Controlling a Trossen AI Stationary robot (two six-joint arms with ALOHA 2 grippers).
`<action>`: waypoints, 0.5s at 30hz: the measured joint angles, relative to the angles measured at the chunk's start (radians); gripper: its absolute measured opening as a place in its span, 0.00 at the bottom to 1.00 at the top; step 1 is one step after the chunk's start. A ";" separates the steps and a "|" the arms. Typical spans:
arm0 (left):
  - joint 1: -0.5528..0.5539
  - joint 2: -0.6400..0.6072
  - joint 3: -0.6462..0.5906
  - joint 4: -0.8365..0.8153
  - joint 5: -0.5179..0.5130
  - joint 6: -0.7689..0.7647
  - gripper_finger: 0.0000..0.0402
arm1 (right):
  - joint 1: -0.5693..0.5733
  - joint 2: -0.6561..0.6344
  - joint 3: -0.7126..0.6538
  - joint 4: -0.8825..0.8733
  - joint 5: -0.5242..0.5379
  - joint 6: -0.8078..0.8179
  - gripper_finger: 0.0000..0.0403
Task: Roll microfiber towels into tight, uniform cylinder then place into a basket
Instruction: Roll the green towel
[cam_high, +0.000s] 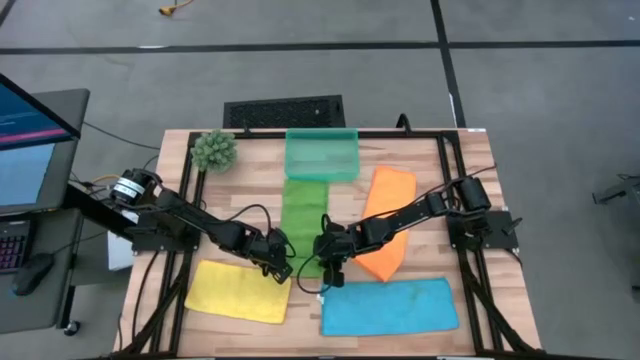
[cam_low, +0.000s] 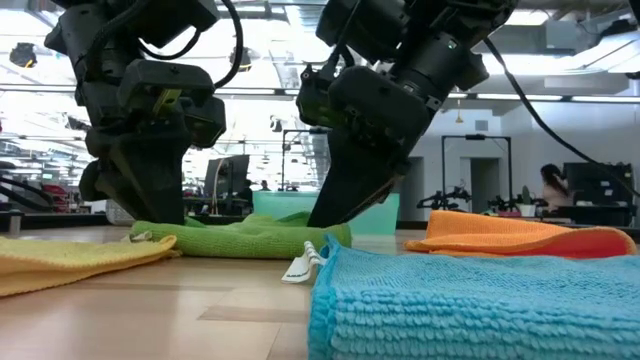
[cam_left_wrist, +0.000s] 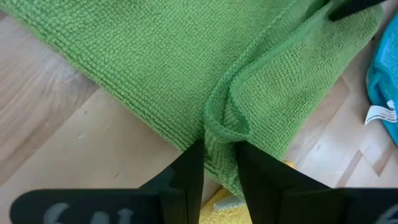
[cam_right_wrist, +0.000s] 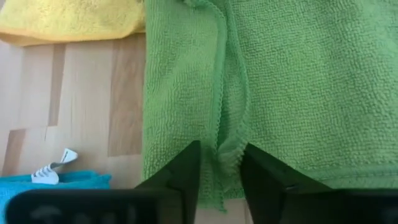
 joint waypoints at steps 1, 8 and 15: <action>0.000 0.000 0.000 0.000 0.000 0.000 0.22 | 0.000 0.000 0.000 0.000 0.000 0.007 0.36; 0.000 0.000 0.000 -0.027 0.000 -0.017 0.22 | -0.018 -0.050 0.000 -0.023 -0.001 0.044 0.45; 0.000 0.000 0.000 -0.029 -0.008 -0.028 0.22 | -0.023 -0.122 0.000 -0.024 -0.009 0.045 0.45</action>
